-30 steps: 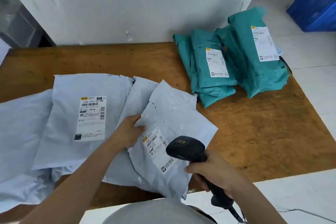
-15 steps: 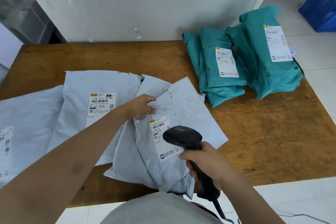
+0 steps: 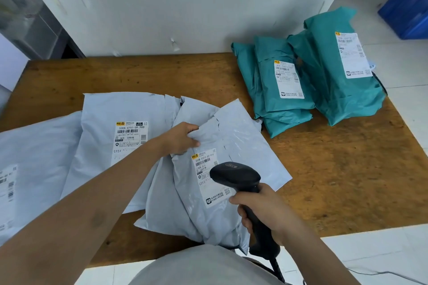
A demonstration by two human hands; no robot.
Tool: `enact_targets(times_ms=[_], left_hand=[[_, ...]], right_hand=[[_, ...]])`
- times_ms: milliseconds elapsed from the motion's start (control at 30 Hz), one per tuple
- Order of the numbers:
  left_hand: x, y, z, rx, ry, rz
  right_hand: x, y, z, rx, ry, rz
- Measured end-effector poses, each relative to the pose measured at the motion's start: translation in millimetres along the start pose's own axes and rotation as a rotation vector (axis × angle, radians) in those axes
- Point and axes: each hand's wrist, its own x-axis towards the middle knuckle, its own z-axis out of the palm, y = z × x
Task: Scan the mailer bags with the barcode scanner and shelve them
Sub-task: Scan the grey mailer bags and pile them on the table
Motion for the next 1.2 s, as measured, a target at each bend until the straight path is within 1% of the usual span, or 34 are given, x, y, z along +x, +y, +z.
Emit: enact_targets(times_ms=[400, 467, 500, 567, 600, 633, 733, 833, 933, 1033, 1100, 1200], left_hand=[[0, -1, 1, 0.003, 0.006, 0.002], [0, -2, 1, 0.044, 0.030, 0.012], [1, -3, 3, 0.099, 0.069, 0.024], [1, -5, 7, 0.296, 0.213, 0.025], [-1, -4, 10, 0.379, 0.304, 0.020], [-3, -5, 13, 0.408, 0.385, 0.023], [-19, -4, 19, 0.245, 0.572, 0.015], [-39, -19, 27, 0.132, 0.661, -0.021], [-56, -29, 37, 0.038, 0.698, -0.106], [-56, -28, 38, -0.050, 0.705, -0.251], [-53, -25, 34, -0.132, 0.645, -0.320], [-45, -22, 27, -0.163, 0.453, -0.385]], right_hand=[[0, 1, -3, 0.009, 0.010, -0.029], [1, 1, -4, 0.026, 0.019, -0.026], [1, 1, -6, 0.033, 0.033, -0.026], [6, 4, -11, 0.028, 0.101, -0.041], [9, 6, -14, 0.009, 0.159, -0.059], [14, 9, -18, -0.023, 0.229, -0.085], [33, 20, -32, -0.138, 0.434, -0.171], [57, 34, -48, -0.208, 0.568, -0.236], [76, 48, -67, -0.301, 0.704, -0.228], [91, 62, -82, -0.408, 0.766, -0.147], [99, 69, -86, -0.512, 0.766, -0.081], [107, 70, -84, -0.654, 0.784, -0.003]])
